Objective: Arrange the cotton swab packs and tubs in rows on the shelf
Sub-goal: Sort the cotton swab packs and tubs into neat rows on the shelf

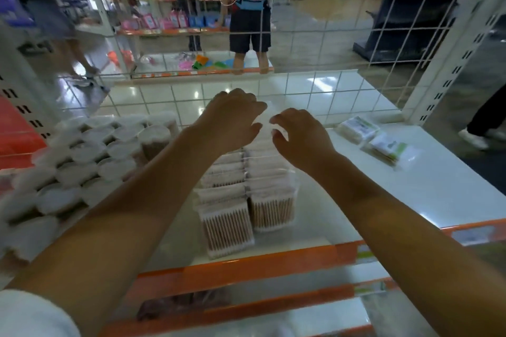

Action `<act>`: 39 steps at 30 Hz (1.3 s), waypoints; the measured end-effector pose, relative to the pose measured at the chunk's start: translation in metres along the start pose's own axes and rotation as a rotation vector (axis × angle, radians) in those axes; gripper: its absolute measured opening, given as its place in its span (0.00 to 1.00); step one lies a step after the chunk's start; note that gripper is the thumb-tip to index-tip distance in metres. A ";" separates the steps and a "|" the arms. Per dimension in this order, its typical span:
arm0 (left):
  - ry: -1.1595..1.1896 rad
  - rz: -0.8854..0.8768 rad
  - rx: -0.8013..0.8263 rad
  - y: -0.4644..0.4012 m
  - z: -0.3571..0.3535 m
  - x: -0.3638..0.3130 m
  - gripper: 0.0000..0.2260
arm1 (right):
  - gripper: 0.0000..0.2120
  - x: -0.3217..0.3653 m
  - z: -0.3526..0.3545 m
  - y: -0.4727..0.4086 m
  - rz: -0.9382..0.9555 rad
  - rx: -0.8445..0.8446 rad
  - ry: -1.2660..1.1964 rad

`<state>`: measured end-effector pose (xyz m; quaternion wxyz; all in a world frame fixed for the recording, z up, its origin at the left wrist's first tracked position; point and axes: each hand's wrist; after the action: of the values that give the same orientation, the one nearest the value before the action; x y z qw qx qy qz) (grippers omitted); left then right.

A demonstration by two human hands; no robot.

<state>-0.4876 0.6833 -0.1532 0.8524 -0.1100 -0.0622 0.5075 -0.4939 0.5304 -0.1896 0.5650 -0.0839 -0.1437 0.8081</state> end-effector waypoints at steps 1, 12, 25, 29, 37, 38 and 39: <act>0.006 -0.005 0.005 -0.006 0.000 -0.009 0.19 | 0.16 -0.010 0.001 0.002 -0.013 -0.004 -0.010; 0.022 -0.032 0.069 -0.069 -0.024 -0.090 0.18 | 0.15 -0.115 -0.001 0.020 -0.127 -0.046 -0.135; 0.083 0.011 0.126 -0.121 -0.071 -0.158 0.17 | 0.17 -0.224 -0.027 0.038 -0.212 0.040 -0.183; 0.269 0.118 0.104 -0.126 -0.113 -0.177 0.18 | 0.20 -0.248 -0.042 0.043 -0.261 0.081 -0.159; 0.414 0.326 -0.014 -0.120 -0.182 -0.208 0.21 | 0.30 -0.266 -0.065 0.038 -0.487 0.315 -0.311; 0.425 0.328 -0.030 -0.119 -0.186 -0.209 0.24 | 0.29 -0.268 -0.065 0.037 -0.532 0.357 -0.379; 0.434 0.330 -0.051 -0.119 -0.187 -0.210 0.25 | 0.28 -0.270 -0.065 0.036 -0.569 0.380 -0.421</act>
<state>-0.4461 0.4206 -0.3038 0.7484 -0.2462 0.1279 0.6024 -0.4130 0.2742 -0.2701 0.7299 0.2324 -0.1217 0.6312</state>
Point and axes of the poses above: each hand's wrist, its own y-axis away from the middle knuckle, its own z-axis out of the back of the hand, x = y × z, and after that the axes turned 11 degrees about y, right-handed
